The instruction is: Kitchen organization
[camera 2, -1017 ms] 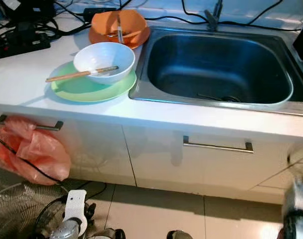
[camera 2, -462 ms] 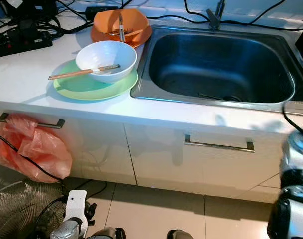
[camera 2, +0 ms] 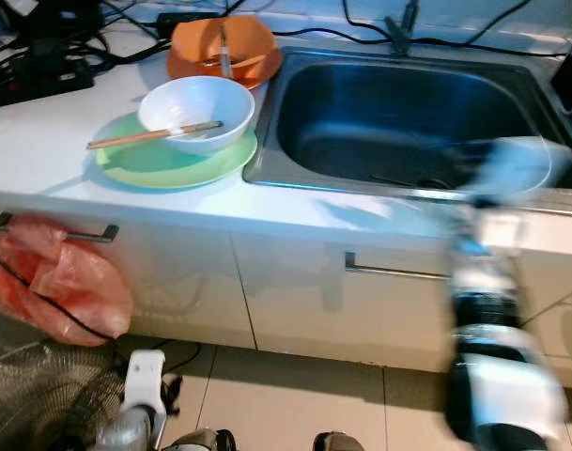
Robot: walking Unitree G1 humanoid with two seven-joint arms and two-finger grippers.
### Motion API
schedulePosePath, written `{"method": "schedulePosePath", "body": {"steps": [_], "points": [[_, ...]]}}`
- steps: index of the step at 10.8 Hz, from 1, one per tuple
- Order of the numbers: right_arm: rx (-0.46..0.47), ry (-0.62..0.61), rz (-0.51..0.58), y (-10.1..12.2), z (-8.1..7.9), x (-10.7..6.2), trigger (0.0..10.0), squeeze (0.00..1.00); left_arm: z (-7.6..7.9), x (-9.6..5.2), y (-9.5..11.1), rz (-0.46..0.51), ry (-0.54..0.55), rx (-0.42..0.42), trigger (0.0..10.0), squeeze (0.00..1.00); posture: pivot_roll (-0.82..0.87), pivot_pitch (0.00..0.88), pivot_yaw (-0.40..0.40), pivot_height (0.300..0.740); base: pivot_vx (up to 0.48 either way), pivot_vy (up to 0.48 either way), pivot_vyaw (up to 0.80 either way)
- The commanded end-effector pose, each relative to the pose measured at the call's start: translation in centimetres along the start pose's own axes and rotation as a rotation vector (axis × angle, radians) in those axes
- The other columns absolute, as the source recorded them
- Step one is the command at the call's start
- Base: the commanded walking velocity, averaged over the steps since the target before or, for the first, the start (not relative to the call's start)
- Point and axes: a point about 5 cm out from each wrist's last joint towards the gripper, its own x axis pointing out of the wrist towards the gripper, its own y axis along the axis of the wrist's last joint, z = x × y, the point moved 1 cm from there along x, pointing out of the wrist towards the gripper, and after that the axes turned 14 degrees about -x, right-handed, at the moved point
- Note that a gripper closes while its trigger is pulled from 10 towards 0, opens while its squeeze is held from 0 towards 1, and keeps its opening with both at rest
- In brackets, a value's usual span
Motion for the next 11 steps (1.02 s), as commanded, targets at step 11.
{"method": "schedulePosePath", "body": {"steps": [11], "points": [[0.082,0.279,-0.092,-2.0,-4.3,-1.5,10.0,0.0,-1.1,-4.9,11.4,0.798,0.068,0.13,10.0,0.0,0.13,0.137,-0.045,0.74,0.0,0.0,0.0]]}}
